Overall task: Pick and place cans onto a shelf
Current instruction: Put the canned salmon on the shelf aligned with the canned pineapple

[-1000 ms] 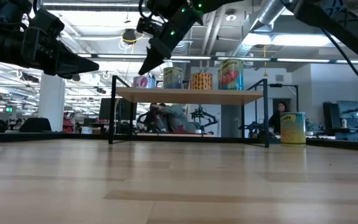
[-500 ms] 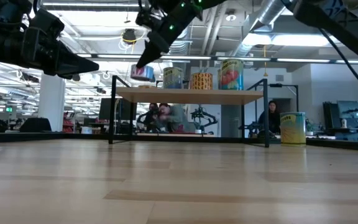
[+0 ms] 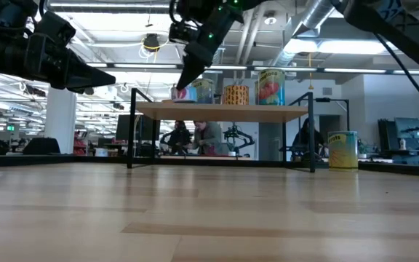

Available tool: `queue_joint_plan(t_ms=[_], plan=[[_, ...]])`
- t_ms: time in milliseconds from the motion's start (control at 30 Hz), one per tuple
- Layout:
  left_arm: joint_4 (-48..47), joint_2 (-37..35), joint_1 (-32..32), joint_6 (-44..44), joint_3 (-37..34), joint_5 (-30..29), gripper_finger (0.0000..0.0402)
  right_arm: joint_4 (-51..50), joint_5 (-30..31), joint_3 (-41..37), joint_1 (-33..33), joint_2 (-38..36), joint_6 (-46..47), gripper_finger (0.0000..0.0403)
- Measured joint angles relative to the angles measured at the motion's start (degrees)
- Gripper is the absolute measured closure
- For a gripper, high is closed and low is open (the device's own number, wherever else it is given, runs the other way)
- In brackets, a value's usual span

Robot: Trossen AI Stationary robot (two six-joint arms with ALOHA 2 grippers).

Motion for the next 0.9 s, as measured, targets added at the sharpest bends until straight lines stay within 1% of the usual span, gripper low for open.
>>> queue_joint_plan(t_ms=[167,367,500,633,733,900], plan=[[0.00,0.00,-0.01,0.02,0.00,0.01,0.0401,4.43,-1.16,0.07,0.14,-0.13,0.03,0.0392],[-0.02,0.01,0.00,0.02,0.00,0.00,0.0401,8.66,-2.08,0.23,0.00,0.82,0.01,0.0376],[-0.02,0.01,0.00,0.00,0.00,0.00,0.0401,8.36,-2.25,0.05,-0.17,2.89,-0.96,0.0377],[-0.02,0.01,0.00,-0.02,0.00,0.01,0.0402,8.93,-2.05,0.07,-0.05,2.78,-0.97,0.0377],[-0.02,0.00,0.00,-0.02,0.00,0.01,0.0401,9.79,-1.85,0.05,0.26,2.78,-0.63,0.0358],[-0.04,0.00,-0.01,0.02,0.00,0.02,0.0401,11.67,-0.38,0.07,0.53,2.75,-0.61,0.0309]])
